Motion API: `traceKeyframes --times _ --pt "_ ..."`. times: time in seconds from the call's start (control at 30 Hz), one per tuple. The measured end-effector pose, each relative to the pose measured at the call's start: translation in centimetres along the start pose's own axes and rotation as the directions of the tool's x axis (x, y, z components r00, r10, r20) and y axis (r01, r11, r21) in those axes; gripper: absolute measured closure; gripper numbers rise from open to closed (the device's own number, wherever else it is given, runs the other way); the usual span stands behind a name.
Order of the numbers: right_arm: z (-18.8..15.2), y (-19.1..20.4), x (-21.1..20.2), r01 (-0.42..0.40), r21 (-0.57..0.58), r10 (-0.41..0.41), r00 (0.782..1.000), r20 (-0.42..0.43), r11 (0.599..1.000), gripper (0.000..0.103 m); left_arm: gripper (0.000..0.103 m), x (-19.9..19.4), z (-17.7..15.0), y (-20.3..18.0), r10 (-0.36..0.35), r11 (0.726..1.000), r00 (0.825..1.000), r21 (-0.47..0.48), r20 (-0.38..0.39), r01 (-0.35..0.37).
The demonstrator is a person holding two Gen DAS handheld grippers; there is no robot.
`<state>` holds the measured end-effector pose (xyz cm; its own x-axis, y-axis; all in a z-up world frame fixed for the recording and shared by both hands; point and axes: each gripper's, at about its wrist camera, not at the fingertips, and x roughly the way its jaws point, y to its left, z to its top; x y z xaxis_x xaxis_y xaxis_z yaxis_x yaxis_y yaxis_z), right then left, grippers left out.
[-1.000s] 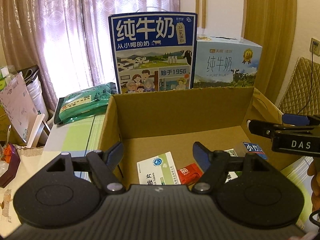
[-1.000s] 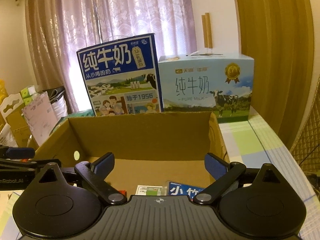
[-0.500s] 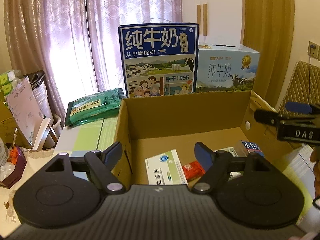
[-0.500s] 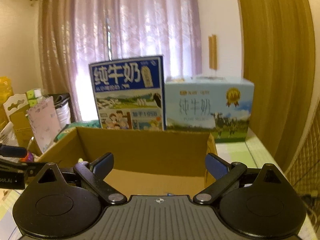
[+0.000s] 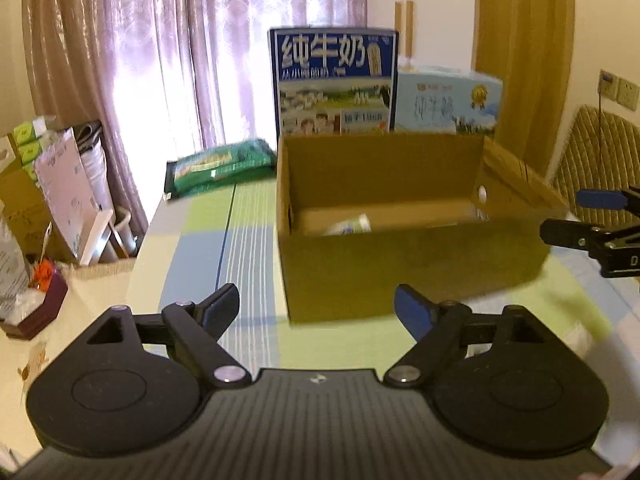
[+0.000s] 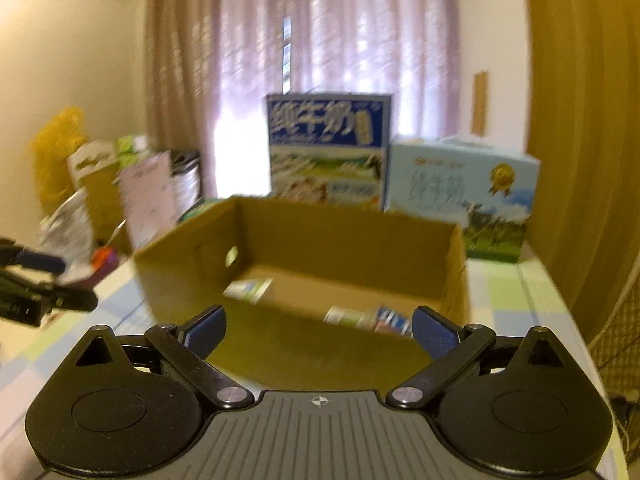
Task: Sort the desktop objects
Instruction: 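Move both tools back to the items on the table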
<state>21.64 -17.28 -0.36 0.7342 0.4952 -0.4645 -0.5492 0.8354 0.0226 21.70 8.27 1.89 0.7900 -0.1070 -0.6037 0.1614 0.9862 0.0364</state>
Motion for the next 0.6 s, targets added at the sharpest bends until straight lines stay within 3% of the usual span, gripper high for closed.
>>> traceKeyframes --times 0.2,0.33,0.43,0.5,0.6 --pt "-3.5 2.2 -2.5 -0.133 -0.091 0.125 0.988 -0.089 0.987 0.006 0.018 -2.3 -3.8 0.1 0.018 0.997 0.999 0.082 -0.045 -0.014" --pt "-6.2 4.3 -3.6 -0.264 -0.159 0.233 0.954 -0.187 0.951 0.006 0.014 -3.2 -5.8 0.1 -0.011 0.990 0.997 0.137 -0.072 0.021" --pt "-8.0 6.3 -4.0 -0.348 -0.262 0.273 0.920 -0.282 0.900 0.006 0.014 -3.7 -6.8 -0.1 -0.014 0.979 0.996 0.202 -0.094 0.032" --pt "-8.8 7.6 -3.8 -0.418 -0.319 0.302 0.885 -0.353 0.851 0.006 0.014 -3.9 -7.3 -0.2 -0.048 0.972 0.993 0.226 -0.107 0.071" --pt "-9.9 9.1 -3.2 -0.467 -0.419 0.285 0.858 -0.427 0.779 0.006 0.013 -4.0 -8.2 -0.6 -0.088 0.950 0.988 0.287 -0.128 0.122"
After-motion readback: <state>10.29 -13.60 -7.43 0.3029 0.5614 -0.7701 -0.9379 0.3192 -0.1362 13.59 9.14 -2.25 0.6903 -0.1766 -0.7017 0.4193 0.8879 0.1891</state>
